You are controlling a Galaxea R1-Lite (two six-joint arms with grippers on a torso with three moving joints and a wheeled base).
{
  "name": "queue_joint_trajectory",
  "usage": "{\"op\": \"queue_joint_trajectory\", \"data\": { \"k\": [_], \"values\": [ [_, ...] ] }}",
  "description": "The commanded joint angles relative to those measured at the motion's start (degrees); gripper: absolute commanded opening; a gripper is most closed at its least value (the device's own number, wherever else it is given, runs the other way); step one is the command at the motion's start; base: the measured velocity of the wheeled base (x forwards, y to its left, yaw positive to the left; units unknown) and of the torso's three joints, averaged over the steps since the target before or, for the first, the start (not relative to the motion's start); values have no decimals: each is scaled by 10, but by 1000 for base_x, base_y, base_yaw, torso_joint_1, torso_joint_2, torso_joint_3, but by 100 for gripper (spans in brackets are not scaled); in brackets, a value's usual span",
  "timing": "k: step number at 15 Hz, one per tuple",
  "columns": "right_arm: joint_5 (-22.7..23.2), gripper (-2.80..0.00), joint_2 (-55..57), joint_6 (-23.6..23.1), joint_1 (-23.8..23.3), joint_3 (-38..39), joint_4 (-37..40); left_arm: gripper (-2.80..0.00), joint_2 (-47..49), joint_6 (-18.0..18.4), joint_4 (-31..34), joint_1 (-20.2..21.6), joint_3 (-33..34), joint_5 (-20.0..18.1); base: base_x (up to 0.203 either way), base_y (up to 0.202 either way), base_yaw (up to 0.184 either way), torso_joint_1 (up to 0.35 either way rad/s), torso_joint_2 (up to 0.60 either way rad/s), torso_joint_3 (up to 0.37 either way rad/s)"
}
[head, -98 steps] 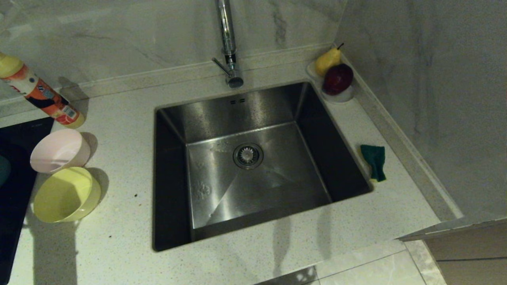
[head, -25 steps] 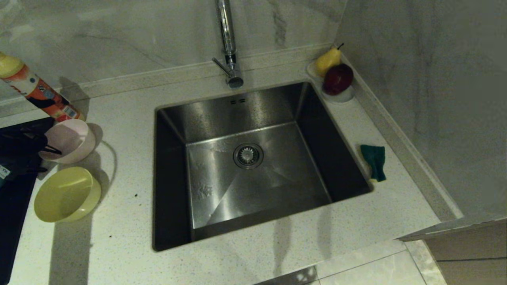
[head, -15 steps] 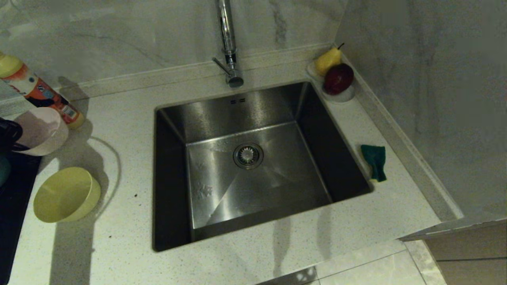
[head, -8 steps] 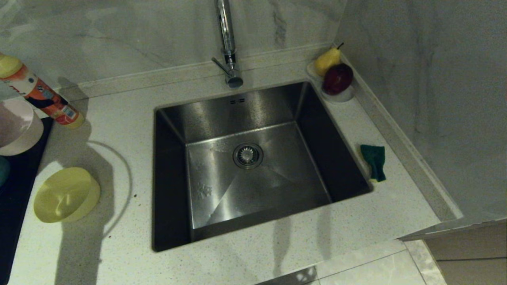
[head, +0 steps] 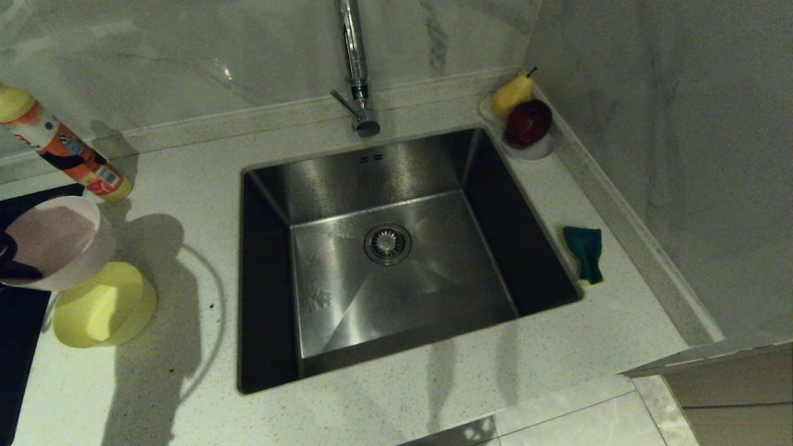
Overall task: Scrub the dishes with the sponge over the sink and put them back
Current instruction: Place the bowl on the bowl
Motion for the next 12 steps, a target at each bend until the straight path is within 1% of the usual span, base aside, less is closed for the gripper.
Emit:
{"op": "queue_joint_trajectory", "data": {
  "k": [1, 3, 4, 6, 7, 9, 12],
  "values": [
    [0, -280, -1, 0, 0, 0, 0, -280, -16, 7, -14, -16, 54, 0, 0, 0, 0, 0, 0, 0],
    [0, -280, -1, 0, 0, 0, 0, -280, -15, 9, -46, -19, 95, 3, 0, 0, 0, 0, 0, 0],
    [0, -280, 0, 0, 0, 0, -1, -280, -13, 10, -77, -20, 115, 7, 0, 0, 0, 0, 0, 0],
    [0, -280, -1, 0, 0, 0, -1, -280, -6, 10, -122, -21, 144, 30, 0, 0, 0, 0, 0, 0],
    [0, -280, -1, 0, 0, 0, 0, -280, 1, 10, -128, -21, 148, 40, 0, 0, 0, 0, 0, 0],
    [0, -280, 0, 0, 0, 0, 0, -280, 8, 10, -129, -21, 145, 45, 0, 0, 0, 0, 0, 0],
    [0, -280, 0, 0, 0, 0, -1, -280, 15, 9, -128, -21, 148, 45, 0, 0, 0, 0, 0, 0]
  ]
}}
